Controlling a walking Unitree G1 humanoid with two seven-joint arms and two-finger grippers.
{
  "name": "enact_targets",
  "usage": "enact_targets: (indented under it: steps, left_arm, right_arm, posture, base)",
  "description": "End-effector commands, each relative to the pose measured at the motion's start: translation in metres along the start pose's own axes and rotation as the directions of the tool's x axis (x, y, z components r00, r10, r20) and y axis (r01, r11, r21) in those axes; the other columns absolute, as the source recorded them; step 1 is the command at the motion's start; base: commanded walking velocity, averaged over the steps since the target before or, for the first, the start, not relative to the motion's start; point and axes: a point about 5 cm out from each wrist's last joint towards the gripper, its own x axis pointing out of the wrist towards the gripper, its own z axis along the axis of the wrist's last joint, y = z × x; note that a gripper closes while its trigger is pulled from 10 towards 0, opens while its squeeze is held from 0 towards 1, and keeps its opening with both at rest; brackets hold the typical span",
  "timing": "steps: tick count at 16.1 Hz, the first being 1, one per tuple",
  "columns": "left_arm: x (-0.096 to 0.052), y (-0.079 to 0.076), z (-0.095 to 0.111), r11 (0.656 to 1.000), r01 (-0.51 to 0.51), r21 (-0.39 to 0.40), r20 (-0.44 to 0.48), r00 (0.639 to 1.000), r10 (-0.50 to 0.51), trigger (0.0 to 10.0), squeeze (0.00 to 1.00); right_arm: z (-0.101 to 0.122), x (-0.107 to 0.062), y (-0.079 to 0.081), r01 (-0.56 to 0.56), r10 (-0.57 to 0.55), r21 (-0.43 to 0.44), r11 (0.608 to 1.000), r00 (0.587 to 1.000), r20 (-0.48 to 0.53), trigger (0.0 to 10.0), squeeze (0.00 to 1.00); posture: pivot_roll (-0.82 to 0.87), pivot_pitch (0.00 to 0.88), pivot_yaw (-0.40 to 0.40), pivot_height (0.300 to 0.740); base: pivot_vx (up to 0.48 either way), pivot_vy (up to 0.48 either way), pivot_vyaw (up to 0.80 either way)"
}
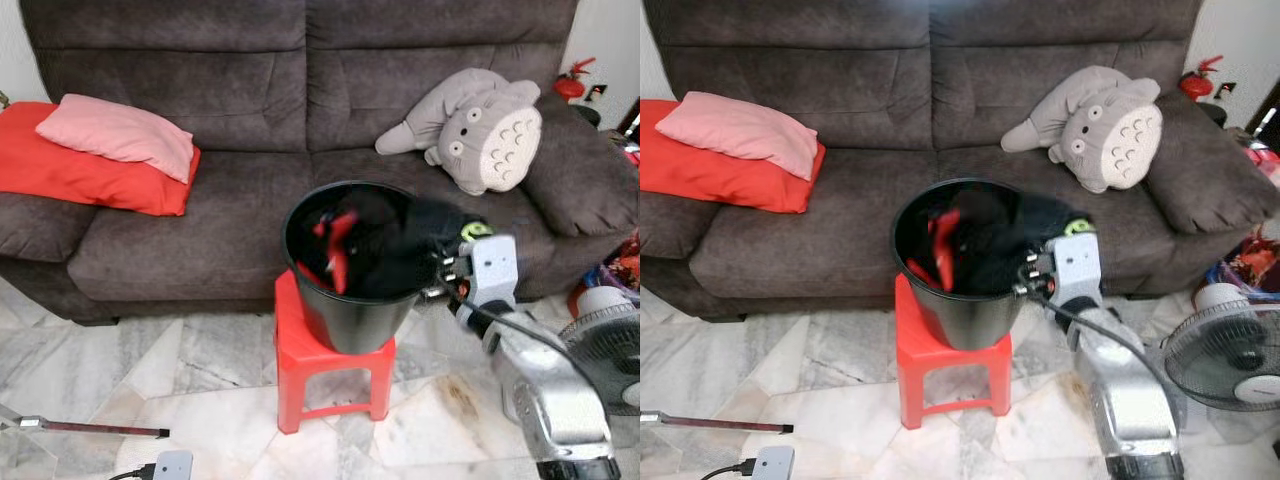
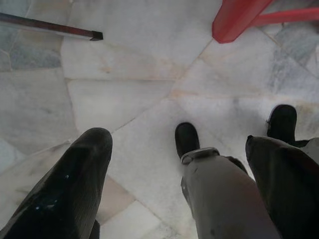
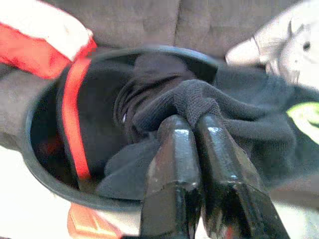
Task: Hang hanger
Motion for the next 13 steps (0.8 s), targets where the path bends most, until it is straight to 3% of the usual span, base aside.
enact_targets:
  steps: [1,2,3,4,5,6,7,9,10,11,13]
  left_arm:
    - [-0.002,0.002,-0.009,1.000,-0.005,0.015,-0.034,0.999,0.006,10.0,0.00]
    - [-0.002,0.002,-0.009,1.000,-0.006,0.015,-0.033,0.999,0.007,10.0,0.00]
    - [-0.002,0.002,-0.009,1.000,-0.007,0.014,-0.032,0.999,0.008,10.0,0.00]
    - [-0.002,0.002,-0.009,1.000,-0.008,0.015,-0.032,0.999,0.008,10.0,0.00]
    - [-0.002,0.002,-0.009,1.000,-0.008,0.016,-0.033,0.999,0.008,10.0,0.00]
    - [-0.002,0.002,-0.009,1.000,-0.005,0.018,-0.033,0.999,0.006,10.0,0.00]
    - [-0.002,0.001,-0.009,1.000,-0.004,0.017,-0.032,0.999,0.005,10.0,0.00]
    - [-0.002,0.001,-0.008,1.000,-0.005,0.015,-0.030,1.000,0.006,10.0,0.00]
    - [-0.002,0.002,-0.009,1.000,-0.006,0.021,-0.032,0.999,0.006,10.0,0.00]
    - [-0.002,0.002,-0.008,1.000,-0.006,0.023,-0.032,0.999,0.007,10.0,0.00]
    - [-0.002,0.002,-0.008,1.000,-0.005,0.027,-0.032,0.999,0.006,10.0,0.00]
  right_arm:
    - [0.029,0.000,0.003,-0.029,0.035,-0.045,0.999,0.989,0.141,0.0,0.00]
    - [0.071,-0.004,-0.011,0.075,-0.054,-0.044,0.996,0.927,0.370,0.0,0.00]
    - [0.095,-0.010,-0.019,0.130,-0.117,0.004,0.992,0.877,0.466,0.0,0.00]
    - [0.103,-0.014,-0.019,0.134,-0.130,0.026,0.991,0.867,0.481,0.0,0.00]
    - [0.096,-0.012,-0.015,0.105,-0.101,0.015,0.994,0.899,0.425,0.0,0.00]
    - [0.064,-0.012,0.000,0.051,-0.022,-0.105,0.993,0.965,0.262,0.0,0.00]
    - [0.047,-0.017,0.007,0.024,-0.018,-0.026,0.999,0.979,0.205,0.0,0.00]
    - [0.035,-0.029,0.011,0.047,-0.049,0.014,0.999,0.982,0.180,0.0,0.00]
    - [0.028,-0.044,0.000,0.191,-0.201,0.071,0.979,0.964,0.176,0.0,0.00]
    - [0.022,-0.056,-0.017,0.353,-0.377,0.165,0.921,0.914,0.151,0.0,0.00]
    - [0.001,-0.072,-0.033,0.508,-0.535,0.256,0.822,0.844,0.045,0.0,0.00]
  posture:
    - [-0.18,0.152,0.008,0.740]
    - [-0.17,0.151,0.007,0.740]
    - [-0.18,0.151,0.007,0.740]
    - [-0.18,0.152,0.006,0.740]
    - [-0.18,0.152,0.006,0.740]
    - [-0.18,0.153,0.005,0.740]
    - [-0.17,0.156,0.005,0.740]
    - [-0.18,0.158,0.002,0.740]
    - [-0.19,0.159,0.003,0.740]
    - [-0.19,0.159,0.004,0.740]
    - [-0.19,0.159,0.005,0.740]
  base:
    - [0.000,0.000,0.00]
    - [0.000,0.000,0.00]
    - [0.000,0.000,0.00]
    - [0.000,0.000,0.00]
    - [0.000,0.000,0.00]
    - [0.000,0.000,0.00]
    - [0.000,0.000,0.00]
    - [0.000,0.000,0.00]
    - [0.000,0.000,0.00]
    - [0.000,0.000,0.00]
    - [0.000,0.000,0.00]
